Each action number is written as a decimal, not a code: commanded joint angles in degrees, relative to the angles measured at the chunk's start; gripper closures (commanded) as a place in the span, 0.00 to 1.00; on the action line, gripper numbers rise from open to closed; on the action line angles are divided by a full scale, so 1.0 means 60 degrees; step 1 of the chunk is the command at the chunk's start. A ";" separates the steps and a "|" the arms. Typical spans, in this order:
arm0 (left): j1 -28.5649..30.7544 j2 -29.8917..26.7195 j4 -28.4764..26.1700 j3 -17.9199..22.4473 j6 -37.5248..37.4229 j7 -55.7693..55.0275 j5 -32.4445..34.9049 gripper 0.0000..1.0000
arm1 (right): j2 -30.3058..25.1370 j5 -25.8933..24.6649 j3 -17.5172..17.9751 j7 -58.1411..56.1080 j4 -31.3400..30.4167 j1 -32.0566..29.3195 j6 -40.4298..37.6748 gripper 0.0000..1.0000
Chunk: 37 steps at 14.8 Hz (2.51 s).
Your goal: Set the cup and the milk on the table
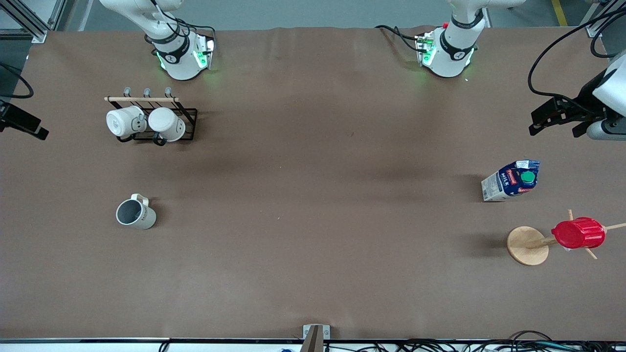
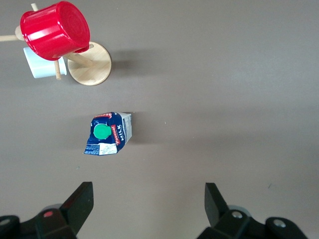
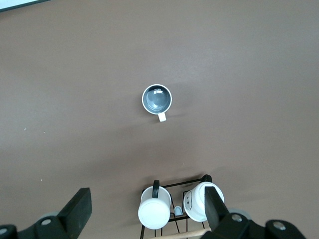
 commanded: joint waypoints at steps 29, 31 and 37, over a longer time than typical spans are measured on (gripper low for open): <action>0.0444 0.2303 -0.3653 0.1141 0.5310 0.0937 0.0795 0.00 | 0.3439 -0.0055 0.0080 -0.1767 -0.5611 -0.0760 0.9917 0.07; 0.0444 0.2318 -0.3741 0.1156 0.5311 0.0937 0.0795 0.00 | 0.3629 -0.0040 0.0080 -0.1767 -0.5625 -0.0745 1.0239 0.14; 0.0488 0.2084 -0.3858 0.1156 0.5194 0.0967 0.0795 0.00 | 0.3865 0.0048 0.0095 -0.1753 -0.5596 -0.0731 1.0372 0.43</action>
